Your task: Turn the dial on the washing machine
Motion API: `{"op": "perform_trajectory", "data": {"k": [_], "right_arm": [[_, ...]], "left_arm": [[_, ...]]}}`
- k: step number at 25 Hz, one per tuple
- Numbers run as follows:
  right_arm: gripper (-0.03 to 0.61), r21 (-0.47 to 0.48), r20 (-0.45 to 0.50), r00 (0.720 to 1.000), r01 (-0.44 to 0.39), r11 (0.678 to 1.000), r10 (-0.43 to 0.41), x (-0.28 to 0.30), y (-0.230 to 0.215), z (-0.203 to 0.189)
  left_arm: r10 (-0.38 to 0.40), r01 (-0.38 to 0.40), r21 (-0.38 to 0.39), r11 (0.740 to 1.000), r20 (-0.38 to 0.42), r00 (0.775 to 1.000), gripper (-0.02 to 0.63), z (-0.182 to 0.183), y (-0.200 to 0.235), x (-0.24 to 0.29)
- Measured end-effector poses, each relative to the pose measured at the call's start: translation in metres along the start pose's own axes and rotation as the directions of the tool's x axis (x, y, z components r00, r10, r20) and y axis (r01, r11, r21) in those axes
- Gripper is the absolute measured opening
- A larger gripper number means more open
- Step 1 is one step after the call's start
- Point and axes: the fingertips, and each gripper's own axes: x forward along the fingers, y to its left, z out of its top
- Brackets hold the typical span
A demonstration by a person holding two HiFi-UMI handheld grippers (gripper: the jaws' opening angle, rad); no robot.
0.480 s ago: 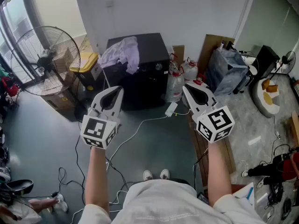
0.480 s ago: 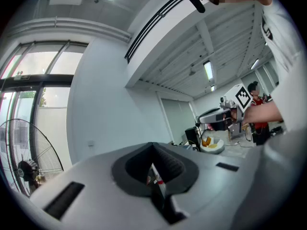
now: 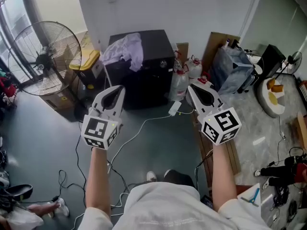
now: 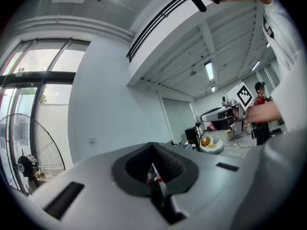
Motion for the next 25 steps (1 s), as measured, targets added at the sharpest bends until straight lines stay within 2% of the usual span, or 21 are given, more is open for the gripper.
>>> {"op": "perform_trajectory", "data": {"k": [8, 12, 14, 18, 25], "right_arm": [[0.012, -0.045, -0.032, 0.998, 0.051, 0.998, -0.052, 0.017, -0.016, -0.015], [0.012, -0.013, -0.01, 0.998, 0.057, 0.998, -0.057, 0.043, -0.038, -0.02], [0.012, 0.009, -0.005, 0.999, 0.046, 0.999, -0.046, 0.06, -0.053, -0.025], [0.012, -0.015, -0.017, 0.999, 0.033, 0.999, -0.033, 0.107, -0.09, -0.04], [0.012, 0.044, -0.01, 1.0, 0.01, 0.999, -0.009, 0.188, -0.183, -0.062]], "left_arm": [[-0.028, 0.028, 0.002, 1.0, -0.014, 1.0, 0.014, -0.021, 0.012, 0.022], [-0.027, 0.027, -0.009, 1.0, -0.025, 0.999, 0.014, -0.037, 0.026, 0.052], [-0.033, 0.033, -0.005, 0.999, -0.031, 0.999, 0.014, -0.044, 0.032, 0.074], [-0.056, 0.056, 0.004, 0.998, -0.023, 0.998, 0.014, -0.051, 0.049, 0.129], [-0.073, 0.073, -0.002, 0.997, -0.021, 0.997, 0.014, -0.059, 0.082, 0.246]]}}
